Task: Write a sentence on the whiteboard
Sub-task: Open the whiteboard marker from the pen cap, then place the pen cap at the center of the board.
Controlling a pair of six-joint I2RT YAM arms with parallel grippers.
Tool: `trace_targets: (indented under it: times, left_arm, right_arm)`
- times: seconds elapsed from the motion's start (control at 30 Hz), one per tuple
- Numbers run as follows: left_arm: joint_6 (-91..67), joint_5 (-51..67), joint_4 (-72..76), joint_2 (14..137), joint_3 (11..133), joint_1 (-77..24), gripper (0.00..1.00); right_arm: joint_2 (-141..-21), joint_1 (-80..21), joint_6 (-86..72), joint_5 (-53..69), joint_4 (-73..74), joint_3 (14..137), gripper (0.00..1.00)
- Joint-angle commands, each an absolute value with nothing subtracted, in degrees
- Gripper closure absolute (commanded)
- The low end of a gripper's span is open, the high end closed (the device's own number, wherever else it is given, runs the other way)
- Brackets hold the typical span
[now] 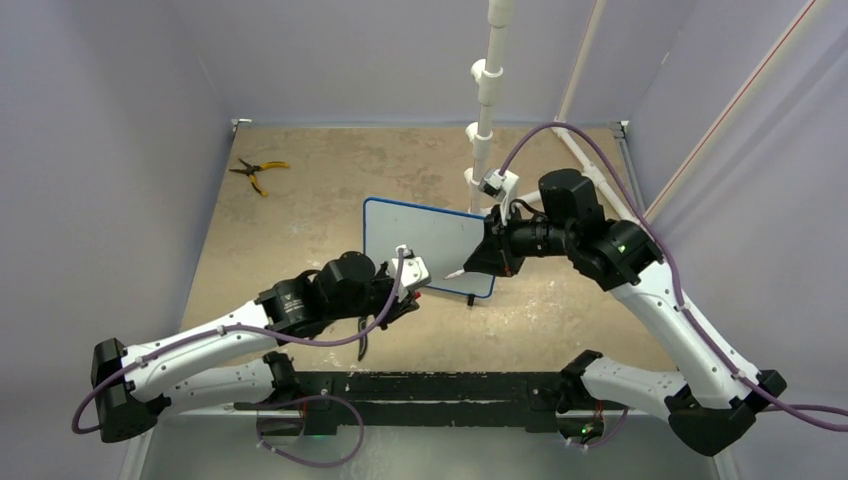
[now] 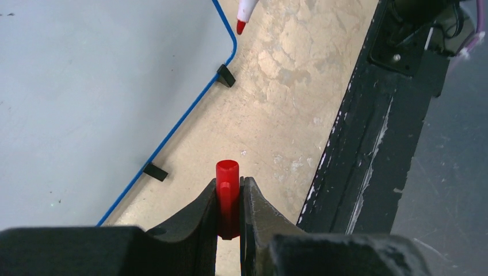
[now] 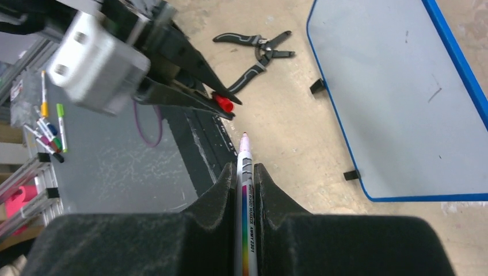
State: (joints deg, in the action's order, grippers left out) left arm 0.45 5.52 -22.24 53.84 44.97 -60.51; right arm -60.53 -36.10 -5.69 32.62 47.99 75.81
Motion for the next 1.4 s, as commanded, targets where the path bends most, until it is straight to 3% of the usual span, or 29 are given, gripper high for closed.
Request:
trace_targets:
  times: [0.0, 0.37, 0.7, 0.9, 1.17, 1.37]
  left_arm:
    - [-10.5, 1.5, -18.6, 51.2, 43.1, -60.3, 1.00]
    - [-35.3, -16.9, -9.6, 50.9, 26.9, -60.4, 1.00]
    - [-40.4, -19.6, -4.3, 59.1, 20.6, -60.4, 1.00]
    - [-40.4, -20.6, -4.0, 63.6, 20.7, -60.5, 0.88]
    - [-40.9, -23.2, -6.6, 60.6, 20.7, -60.5, 0.53]
    - [-39.2, -24.5, -7.5, 57.3, 22.2, -60.5, 0.45]
  right_arm:
    - [-59.1, -36.2, -6.4, 28.1, 41.4, 73.9, 1.00]
    - [-48.7, -36.2, -14.1, 13.5, 15.1, 60.8, 1.00]
    - [-44.8, -36.2, -14.6, 10.0, 4.0, 55.0, 1.00]
    - [-43.0, -36.2, -14.2, 9.1, 0.4, 53.1, 1.00]
    - [-40.3, -36.2, -13.7, 6.8, -2.6, 50.6, 1.00]
    - [-40.2, -36.2, -13.6, 5.6, -2.6, 50.0, 1.00]
